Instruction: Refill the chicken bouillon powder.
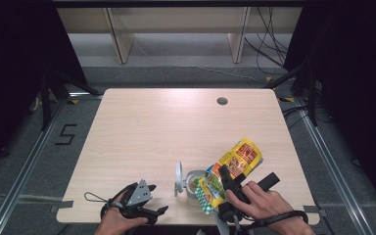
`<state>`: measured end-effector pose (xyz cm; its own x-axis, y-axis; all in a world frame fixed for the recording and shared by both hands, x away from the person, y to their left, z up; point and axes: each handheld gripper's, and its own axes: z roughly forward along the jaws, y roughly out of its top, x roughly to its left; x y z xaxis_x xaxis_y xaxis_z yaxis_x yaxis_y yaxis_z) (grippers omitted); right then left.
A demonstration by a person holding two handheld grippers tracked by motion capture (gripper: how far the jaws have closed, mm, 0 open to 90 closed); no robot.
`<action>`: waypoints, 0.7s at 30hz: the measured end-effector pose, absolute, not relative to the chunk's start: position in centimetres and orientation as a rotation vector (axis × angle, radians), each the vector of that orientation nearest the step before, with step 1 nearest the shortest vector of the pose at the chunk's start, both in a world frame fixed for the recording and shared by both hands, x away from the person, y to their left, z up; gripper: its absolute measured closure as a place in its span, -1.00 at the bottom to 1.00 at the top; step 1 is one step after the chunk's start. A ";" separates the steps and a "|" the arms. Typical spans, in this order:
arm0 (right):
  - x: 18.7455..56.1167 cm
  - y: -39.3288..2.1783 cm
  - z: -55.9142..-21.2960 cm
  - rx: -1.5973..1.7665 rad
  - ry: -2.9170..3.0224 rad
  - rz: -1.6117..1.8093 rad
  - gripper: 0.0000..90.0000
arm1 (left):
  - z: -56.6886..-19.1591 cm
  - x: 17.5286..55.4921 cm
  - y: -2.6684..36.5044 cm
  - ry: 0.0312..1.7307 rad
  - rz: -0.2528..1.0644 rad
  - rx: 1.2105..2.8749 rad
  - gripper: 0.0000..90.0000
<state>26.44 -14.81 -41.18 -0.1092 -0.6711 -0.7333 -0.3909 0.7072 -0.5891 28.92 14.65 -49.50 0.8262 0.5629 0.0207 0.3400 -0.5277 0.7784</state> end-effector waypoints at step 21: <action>26.5 -14.2 -41.0 -0.870 1.755 -0.355 0.42 | -49.5 29.0 14.7 0.659 0.357 2.178 -0.52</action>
<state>26.49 -14.22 -41.03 -0.1388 -0.7052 -0.6953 -0.3792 0.6864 -0.6205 28.99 14.69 -49.52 0.8233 0.5668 0.0314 0.3367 -0.5321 0.7769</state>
